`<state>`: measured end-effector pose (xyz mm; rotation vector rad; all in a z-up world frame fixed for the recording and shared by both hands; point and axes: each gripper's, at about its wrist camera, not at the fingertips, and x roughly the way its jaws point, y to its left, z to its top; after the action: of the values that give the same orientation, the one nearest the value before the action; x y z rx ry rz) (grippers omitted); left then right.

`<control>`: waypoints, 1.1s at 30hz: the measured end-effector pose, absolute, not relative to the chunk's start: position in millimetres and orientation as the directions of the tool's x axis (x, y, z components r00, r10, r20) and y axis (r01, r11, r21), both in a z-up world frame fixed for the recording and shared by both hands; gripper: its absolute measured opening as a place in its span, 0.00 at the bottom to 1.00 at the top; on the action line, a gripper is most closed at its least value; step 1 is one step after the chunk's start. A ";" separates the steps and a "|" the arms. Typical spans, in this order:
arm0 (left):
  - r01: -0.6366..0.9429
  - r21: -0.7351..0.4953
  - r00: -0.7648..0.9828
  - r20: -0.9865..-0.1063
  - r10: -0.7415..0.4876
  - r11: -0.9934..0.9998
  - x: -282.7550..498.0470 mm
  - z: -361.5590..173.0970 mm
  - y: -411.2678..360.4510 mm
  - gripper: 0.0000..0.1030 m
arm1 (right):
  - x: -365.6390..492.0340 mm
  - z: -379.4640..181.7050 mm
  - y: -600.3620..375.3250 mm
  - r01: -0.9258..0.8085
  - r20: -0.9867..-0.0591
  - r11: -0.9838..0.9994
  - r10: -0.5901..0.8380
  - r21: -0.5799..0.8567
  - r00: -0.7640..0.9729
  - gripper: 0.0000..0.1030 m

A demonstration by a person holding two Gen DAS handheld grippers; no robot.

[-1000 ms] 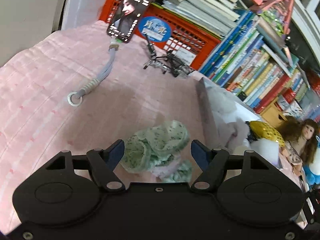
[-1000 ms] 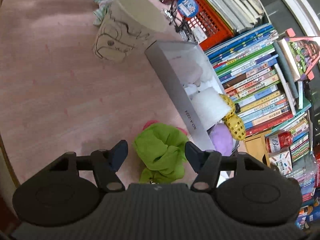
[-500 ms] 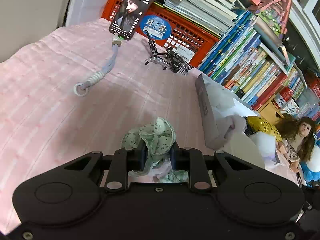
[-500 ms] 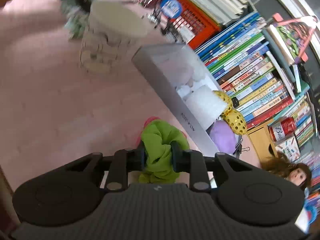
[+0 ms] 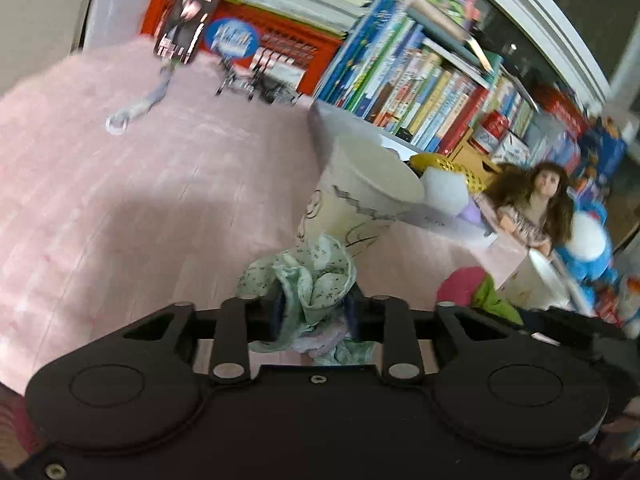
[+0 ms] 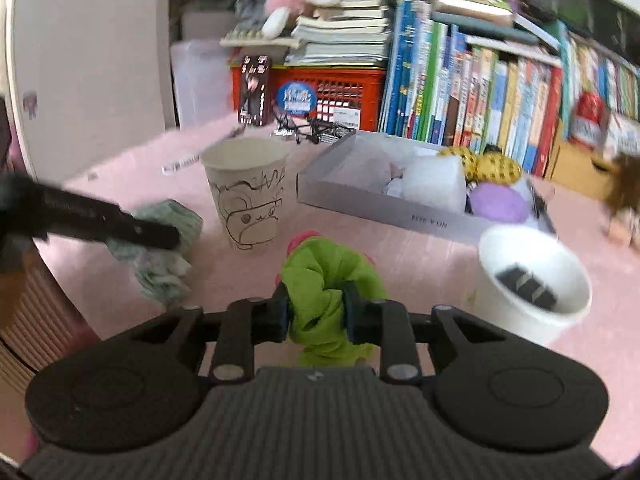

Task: Organize soft objects
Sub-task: 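Carry the green scrunchie with the right tool while the left tool carries the checked cloth to the tray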

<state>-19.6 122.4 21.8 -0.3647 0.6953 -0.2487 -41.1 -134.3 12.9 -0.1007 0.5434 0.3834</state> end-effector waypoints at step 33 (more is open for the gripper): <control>0.098 0.016 0.836 -0.544 -0.074 0.995 -41.2 -13.0 48.5 0.80 | -21.2 -29.9 -144.3 -0.256 -0.428 0.932 0.347 0.257 0.835 0.78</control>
<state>-41.2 48.5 -13.0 0.0441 0.5738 -0.0910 -21.2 -144.3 -29.9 0.1929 0.4882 0.3212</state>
